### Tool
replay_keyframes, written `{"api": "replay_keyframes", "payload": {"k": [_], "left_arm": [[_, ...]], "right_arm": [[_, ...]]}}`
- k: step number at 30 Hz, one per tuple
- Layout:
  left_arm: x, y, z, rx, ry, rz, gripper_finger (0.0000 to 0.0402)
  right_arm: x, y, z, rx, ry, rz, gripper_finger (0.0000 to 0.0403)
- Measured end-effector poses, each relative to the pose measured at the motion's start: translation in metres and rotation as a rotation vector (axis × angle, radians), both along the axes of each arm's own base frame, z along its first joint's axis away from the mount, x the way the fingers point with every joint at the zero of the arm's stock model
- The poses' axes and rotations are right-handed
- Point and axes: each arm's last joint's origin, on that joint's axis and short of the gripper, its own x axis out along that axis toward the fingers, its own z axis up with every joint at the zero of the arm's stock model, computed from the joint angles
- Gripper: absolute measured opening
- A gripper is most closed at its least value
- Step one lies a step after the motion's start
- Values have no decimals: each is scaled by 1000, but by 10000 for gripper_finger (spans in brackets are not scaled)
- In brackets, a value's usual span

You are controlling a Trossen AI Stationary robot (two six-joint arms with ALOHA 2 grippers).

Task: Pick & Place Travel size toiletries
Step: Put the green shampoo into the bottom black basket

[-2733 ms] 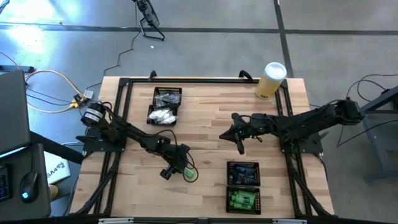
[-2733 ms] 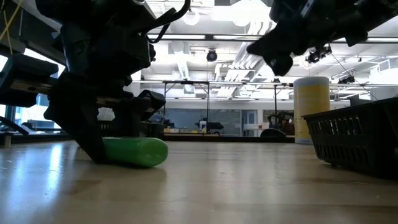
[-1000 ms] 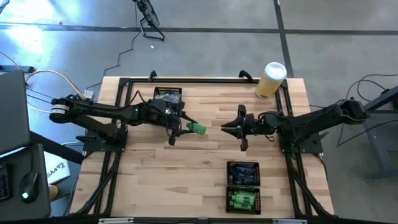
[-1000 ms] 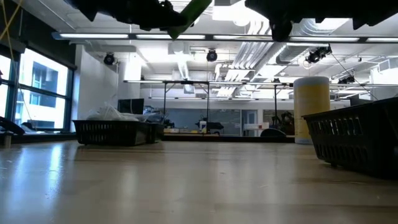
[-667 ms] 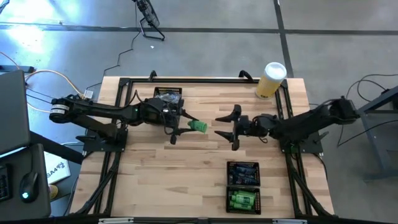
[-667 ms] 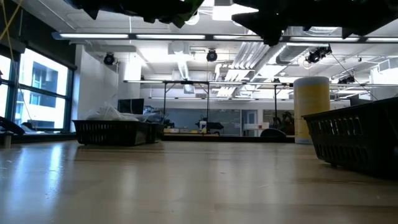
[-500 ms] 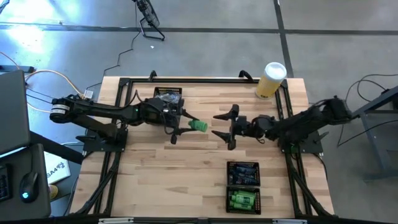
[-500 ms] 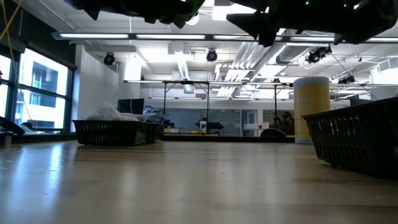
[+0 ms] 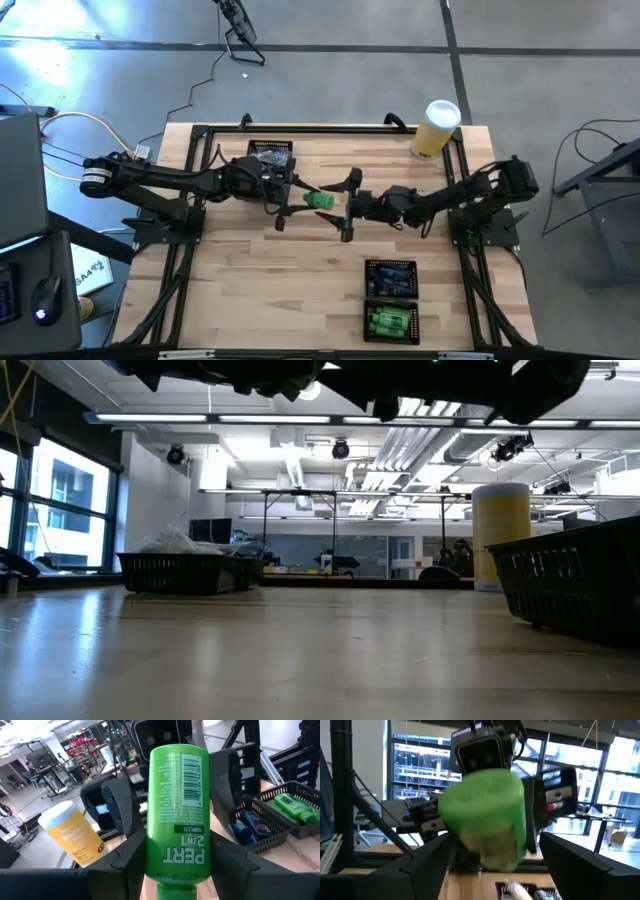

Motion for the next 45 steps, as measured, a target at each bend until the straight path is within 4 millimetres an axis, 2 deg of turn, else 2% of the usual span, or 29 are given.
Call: {"api": "replay_keyframes", "payload": {"k": [9, 17, 30, 45], "left_arm": [[0, 0, -1, -1, 7, 0, 173], [0, 0, 0, -1, 2, 0, 173], [0, 0, 0, -7, 4, 3, 173], [0, 0, -1, -2, 8, 16, 173]], "right_arm": [[7, 1, 13, -52, -42, -1, 298], [9, 2, 11, -61, 2, 15, 295], [10, -1, 11, -60, 6, 8, 190], [10, -1, 10, -64, 8, 8, 174]]}}
